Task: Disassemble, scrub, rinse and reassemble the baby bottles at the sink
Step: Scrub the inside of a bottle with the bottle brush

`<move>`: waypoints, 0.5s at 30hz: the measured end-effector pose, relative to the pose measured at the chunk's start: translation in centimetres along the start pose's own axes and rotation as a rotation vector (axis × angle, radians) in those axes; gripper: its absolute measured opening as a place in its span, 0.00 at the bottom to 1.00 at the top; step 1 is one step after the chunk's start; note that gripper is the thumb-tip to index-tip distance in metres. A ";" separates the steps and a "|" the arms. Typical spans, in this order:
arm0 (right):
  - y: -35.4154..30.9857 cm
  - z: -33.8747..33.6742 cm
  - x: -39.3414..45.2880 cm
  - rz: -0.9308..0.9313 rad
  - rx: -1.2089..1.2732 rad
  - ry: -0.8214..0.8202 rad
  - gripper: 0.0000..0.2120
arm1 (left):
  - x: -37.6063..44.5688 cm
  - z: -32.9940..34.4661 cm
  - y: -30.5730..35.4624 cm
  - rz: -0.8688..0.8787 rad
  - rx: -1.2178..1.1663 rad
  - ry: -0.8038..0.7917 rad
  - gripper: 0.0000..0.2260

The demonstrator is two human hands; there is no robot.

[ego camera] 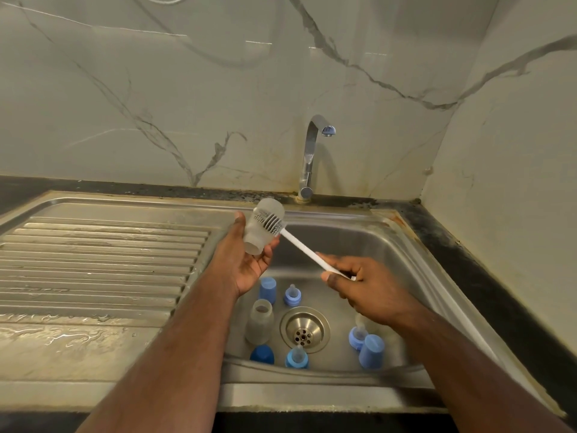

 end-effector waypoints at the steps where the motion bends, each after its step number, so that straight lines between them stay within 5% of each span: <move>1: 0.2 -0.2 0.2 0.009 -0.011 0.029 0.18 | 0.0 0.0 0.0 -0.003 0.003 -0.004 0.27; 11: -0.6 0.4 -0.3 -0.009 -0.023 -0.025 0.17 | -0.4 0.3 -0.5 -0.072 0.083 -0.030 0.24; 15: 0.1 -0.6 0.2 0.040 -0.027 0.093 0.19 | -0.5 0.4 -0.5 -0.098 0.113 -0.047 0.25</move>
Point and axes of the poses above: each hand's wrist, its own x-axis towards the middle knuckle, its own z-axis out of the palm, y = z × x, the point moved 5 cm from there along x, towards the middle knuckle, and after that the axes turned 6 degrees about -y, right-handed, at the moved point
